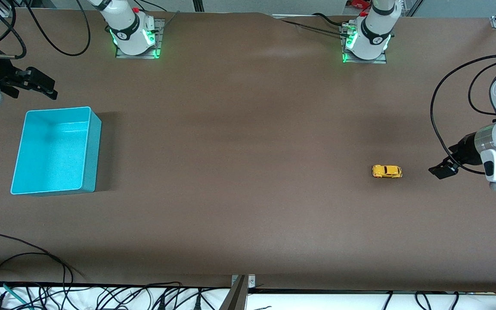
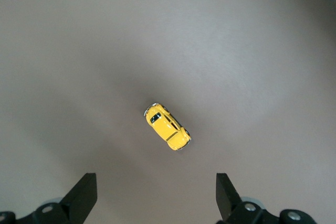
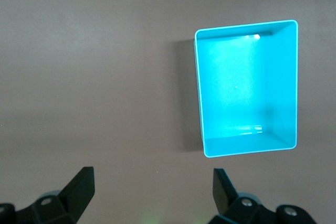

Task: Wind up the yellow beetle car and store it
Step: 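Move the left gripper over the yellow beetle car and lower it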

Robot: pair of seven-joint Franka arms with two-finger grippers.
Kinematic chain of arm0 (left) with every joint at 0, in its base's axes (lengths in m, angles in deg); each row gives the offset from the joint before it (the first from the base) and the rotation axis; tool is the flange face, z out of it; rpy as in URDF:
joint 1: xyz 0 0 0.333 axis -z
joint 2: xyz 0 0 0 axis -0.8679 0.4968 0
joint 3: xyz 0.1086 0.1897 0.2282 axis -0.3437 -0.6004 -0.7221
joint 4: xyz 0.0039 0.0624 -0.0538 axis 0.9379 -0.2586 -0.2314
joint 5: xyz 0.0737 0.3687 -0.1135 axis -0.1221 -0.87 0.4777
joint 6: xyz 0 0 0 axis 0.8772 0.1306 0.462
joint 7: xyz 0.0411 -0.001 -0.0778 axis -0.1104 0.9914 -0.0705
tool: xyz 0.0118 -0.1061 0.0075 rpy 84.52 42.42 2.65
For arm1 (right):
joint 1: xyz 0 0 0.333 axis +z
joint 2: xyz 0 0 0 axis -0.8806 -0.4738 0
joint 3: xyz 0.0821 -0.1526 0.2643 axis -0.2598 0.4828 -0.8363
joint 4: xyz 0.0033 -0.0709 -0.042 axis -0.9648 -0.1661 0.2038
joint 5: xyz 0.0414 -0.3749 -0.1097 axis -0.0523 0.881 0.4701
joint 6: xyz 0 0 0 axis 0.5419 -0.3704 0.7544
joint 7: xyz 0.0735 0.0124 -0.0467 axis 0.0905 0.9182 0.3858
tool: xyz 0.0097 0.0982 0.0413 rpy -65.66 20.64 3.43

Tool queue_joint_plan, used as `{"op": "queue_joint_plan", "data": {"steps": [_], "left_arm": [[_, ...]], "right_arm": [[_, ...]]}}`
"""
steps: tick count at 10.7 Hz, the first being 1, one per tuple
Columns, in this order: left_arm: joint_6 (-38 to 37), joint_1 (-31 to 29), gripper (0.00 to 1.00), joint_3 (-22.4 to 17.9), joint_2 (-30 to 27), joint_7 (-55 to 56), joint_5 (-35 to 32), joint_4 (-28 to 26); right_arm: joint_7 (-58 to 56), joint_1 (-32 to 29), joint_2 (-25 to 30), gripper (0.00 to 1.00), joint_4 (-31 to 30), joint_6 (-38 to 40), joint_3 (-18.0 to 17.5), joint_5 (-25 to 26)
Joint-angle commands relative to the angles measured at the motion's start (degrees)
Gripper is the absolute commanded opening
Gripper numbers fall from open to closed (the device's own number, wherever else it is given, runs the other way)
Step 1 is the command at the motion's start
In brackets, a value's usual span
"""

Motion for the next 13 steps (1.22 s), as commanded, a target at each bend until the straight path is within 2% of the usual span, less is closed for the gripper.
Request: {"op": "queue_joint_plan", "data": {"steps": [1, 2, 5, 9, 13], "left_arm": [[0.41, -0.56, 1.0, -0.09, -0.44, 9.9, 0.95, -1.97], [1.72, -1.0, 1.0, -0.09, -0.35, 15.51, 1.21, -2.15], [8.92, -1.18, 1.0, 0.17, -0.79, 31.52, 2.0, -7.67], [13.58, -0.83, 1.0, 1.49, -0.7, 33.75, 3.23, -15.75], [30.26, -1.0, 1.0, 1.76, -0.44, 34.72, 3.14, -28.23]], "right_arm": [[-0.3, -0.05, -0.09, 1.0, 0.9, 0.36, 0.13, -1.03], [-0.3, -0.05, -0.09, 1.0, 0.9, 0.36, 0.13, -1.03], [-0.3, -0.05, -0.09, 1.0, 0.9, 0.36, 0.13, -1.03], [-0.3, -0.05, -0.09, 1.0, 0.9, 0.36, 0.13, -1.03], [-0.3, -0.05, -0.09, 1.0, 0.9, 0.36, 0.13, -0.95]]}}
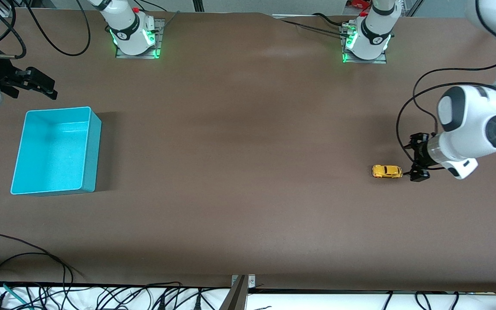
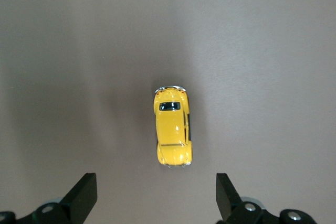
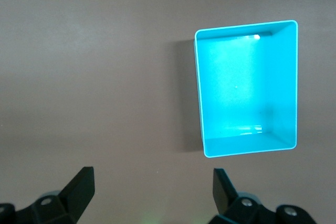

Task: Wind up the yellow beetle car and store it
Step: 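Move the left gripper over the yellow beetle car and lower it, then close the left gripper on the yellow car's body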

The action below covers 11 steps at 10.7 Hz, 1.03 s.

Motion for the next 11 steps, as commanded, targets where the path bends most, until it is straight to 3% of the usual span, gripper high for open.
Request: {"op": "queue_joint_plan", "data": {"steps": [1, 4, 11], "left_arm": [[8.21, -0.19, 1.0, 0.06, -1.04, 1.33, 0.78, -7.05], [16.48, -0.54, 1.0, -0.03, 1.06, 1.78, 0.77, -10.76], [25.98, -0.63, 1.0, -0.03, 5.37, 4.24, 0.34, -10.15]], "right_arm": [[-0.3, -0.05, -0.08, 1.0, 0.85, 0.36, 0.13, -1.03], [-0.3, -0.05, -0.08, 1.0, 0.85, 0.36, 0.13, -0.95], [-0.3, -0.05, -0.08, 1.0, 0.85, 0.36, 0.13, -1.03]]}}
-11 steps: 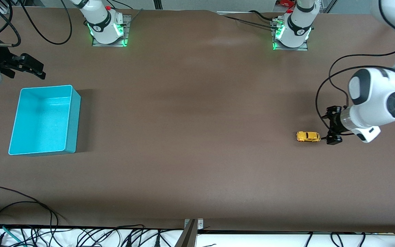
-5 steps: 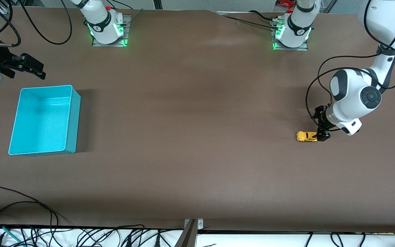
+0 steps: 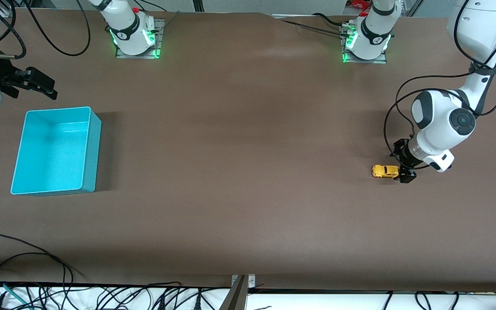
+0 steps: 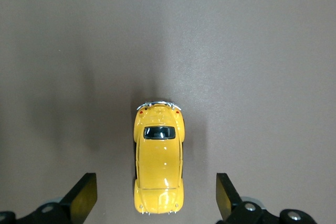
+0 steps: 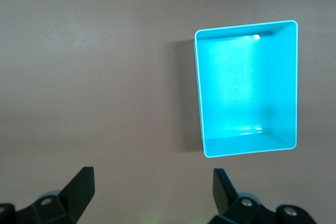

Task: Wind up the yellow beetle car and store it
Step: 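Close the left gripper on the yellow car's body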

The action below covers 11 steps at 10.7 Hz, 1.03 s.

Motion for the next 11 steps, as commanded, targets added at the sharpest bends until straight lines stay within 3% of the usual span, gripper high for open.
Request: {"op": "queue_joint_plan", "data": {"steps": [1, 9, 10, 11], "left_arm": [[4.06, 0.04, 1.0, 0.11, 2.49, 0.9, 0.33, 0.45], [4.17, 0.65, 0.95, 0.11, 3.91, 0.82, 0.07, 1.69], [4.17, 0.65, 0.92, 0.11, 3.91, 0.81, 0.07, 1.69], [4.17, 0.65, 0.78, 0.11, 3.91, 0.81, 0.07, 1.69]], "right_arm": [[-0.3, -0.05, -0.08, 1.0, 0.84, 0.36, 0.13, -0.94], [-0.3, -0.05, -0.08, 1.0, 0.84, 0.36, 0.13, -1.03], [-0.3, -0.05, -0.08, 1.0, 0.84, 0.36, 0.13, -0.94], [-0.3, -0.05, -0.08, 1.0, 0.84, 0.36, 0.13, -0.94]]}}
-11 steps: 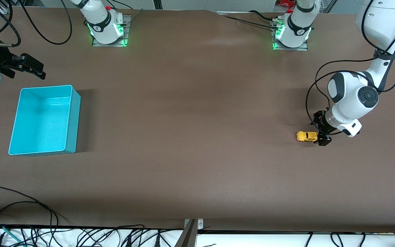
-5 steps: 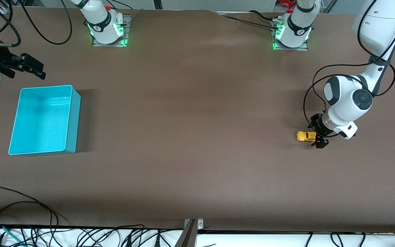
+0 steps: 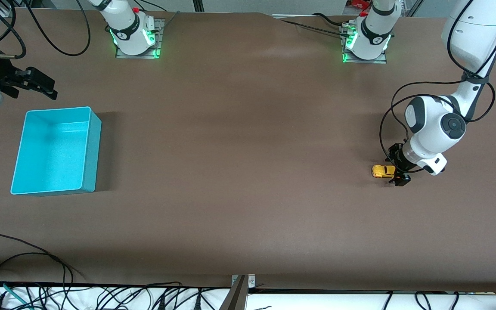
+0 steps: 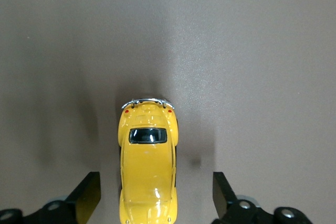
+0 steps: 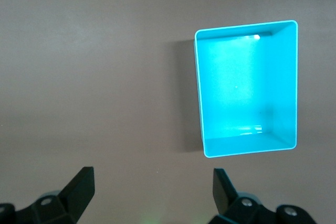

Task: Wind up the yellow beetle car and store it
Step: 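Close the left gripper on the yellow car's body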

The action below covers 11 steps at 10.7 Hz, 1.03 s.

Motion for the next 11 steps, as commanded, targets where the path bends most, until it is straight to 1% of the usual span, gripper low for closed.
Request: {"op": "queue_joint_plan", "data": {"steps": [1, 2, 3, 5, 7, 9, 11], "left_arm": [[0.18, 0.23, 0.5, 0.0, 0.45, 0.37, 0.07, 0.92], [0.18, 0.23, 0.23, 0.0, 0.45, 0.11, 0.07, 0.92], [0.18, 0.23, 0.01, 0.0, 0.45, 0.11, 0.07, 0.92], [0.09, 0.23, 0.0, 0.0, 0.36, 0.19, 0.07, 0.92], [-0.78, 0.67, 0.0, 0.18, -1.12, 1.59, 0.16, 1.79], [-5.26, 3.99, 0.0, 0.18, -2.79, 6.85, 0.16, 2.58], [-7.55, 6.73, 0.0, 0.09, -2.54, 10.99, 0.07, 2.59]], "right_arm": [[-0.3, -0.05, -0.08, 1.0, 0.66, 0.36, 0.13, -0.94], [-0.3, -0.05, -0.08, 1.0, 0.83, 0.36, 0.13, -0.94], [-0.3, -0.05, -0.08, 1.0, 0.83, 0.36, 0.13, -0.94], [-0.3, -0.05, -0.08, 1.0, 0.83, 0.36, 0.13, -0.94], [-0.3, -0.05, -0.08, 1.0, 0.83, 0.36, 0.13, -0.94], [-0.3, -0.05, -0.08, 1.0, 0.83, 0.36, 0.13, -0.94], [-0.3, -0.05, -0.08, 1.0, 0.83, 0.36, 0.13, -0.94]]}}
